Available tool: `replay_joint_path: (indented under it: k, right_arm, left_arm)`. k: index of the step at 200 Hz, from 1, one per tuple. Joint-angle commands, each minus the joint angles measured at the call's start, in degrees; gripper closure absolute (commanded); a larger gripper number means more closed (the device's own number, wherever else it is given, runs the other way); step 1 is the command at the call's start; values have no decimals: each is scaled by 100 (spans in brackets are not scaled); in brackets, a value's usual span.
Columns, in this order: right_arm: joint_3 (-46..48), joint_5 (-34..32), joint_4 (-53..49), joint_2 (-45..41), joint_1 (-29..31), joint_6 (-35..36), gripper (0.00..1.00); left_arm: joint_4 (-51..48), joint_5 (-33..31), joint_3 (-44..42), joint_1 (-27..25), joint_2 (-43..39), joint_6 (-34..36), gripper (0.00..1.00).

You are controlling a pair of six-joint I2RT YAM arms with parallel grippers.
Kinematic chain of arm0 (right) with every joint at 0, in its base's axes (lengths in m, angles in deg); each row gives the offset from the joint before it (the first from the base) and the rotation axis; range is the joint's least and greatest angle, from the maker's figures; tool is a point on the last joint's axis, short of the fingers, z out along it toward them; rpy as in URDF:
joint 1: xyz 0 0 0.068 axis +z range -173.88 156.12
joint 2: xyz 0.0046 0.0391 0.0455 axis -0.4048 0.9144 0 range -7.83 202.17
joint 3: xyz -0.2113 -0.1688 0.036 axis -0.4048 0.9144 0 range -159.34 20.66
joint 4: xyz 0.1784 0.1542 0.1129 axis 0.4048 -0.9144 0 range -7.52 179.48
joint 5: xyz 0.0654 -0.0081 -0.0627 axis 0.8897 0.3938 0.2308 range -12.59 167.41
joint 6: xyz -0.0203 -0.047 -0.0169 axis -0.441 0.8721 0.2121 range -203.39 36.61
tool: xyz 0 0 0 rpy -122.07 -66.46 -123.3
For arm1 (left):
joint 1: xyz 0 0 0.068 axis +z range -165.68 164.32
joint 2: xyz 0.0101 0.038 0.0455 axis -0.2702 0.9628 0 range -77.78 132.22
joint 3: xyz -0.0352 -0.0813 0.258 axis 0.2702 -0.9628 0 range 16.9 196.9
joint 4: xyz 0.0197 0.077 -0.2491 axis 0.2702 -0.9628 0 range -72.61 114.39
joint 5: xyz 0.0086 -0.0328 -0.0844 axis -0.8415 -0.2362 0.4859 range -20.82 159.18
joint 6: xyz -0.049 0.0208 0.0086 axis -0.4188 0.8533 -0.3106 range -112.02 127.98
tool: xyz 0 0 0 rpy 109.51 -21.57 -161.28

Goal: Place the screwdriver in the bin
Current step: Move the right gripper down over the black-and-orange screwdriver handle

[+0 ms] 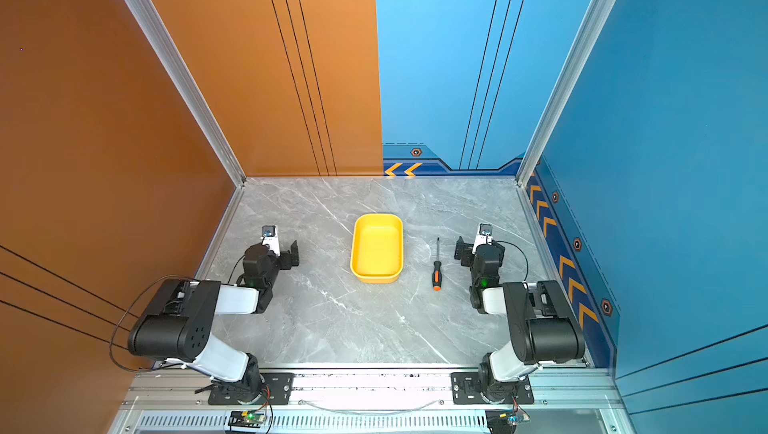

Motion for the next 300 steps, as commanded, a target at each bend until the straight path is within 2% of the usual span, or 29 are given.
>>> replay_joint_path:
  k: [1,33,91,132,156,174,200,221,231,265,300]
  right_arm:
    - [-53,63,-92,25,-22,-53,0]
    - [-49,50,-92,24,-22,-49,0]
    - [6,-159,23,17,96,25,0]
    - [54,-705,-85,-292,251,36,0]
    - [-239,-929,-1233,-1014,383,60,0]
    - [-679,-873,-2647,-1671,433,-234,0]
    - [-1542,-384,-5190,-2298,531,-944,0]
    - [-2040,-493,-6709,-2451,858,-1321,0]
    - [-2135,-347,-7250,-2498,950,-1506,0]
    - [-1788,647,-7585,-2730,1115,-2056,0]
    - [-1337,614,-7263,-2698,1319,-2328,1]
  left_arm:
    - [16,91,61,108,24,-40,2]
    - [16,445,65,132,23,58,2]
    - [7,326,49,114,-34,29,2]
    - [-10,285,-252,84,-749,41,2]
    - [-165,54,-413,22,-1320,50,2]
    - [-469,66,-485,-17,-1903,5,2]
    - [-1090,599,-488,-18,-2628,-201,2]
    - [-1584,1133,-469,-18,-3108,-429,2]
    - [-1724,1357,-497,-18,-3258,-612,2]
    - [-2520,2075,-174,-9,-3340,-1212,2]
    - [-2726,2545,14,-84,-2988,-1848,2]
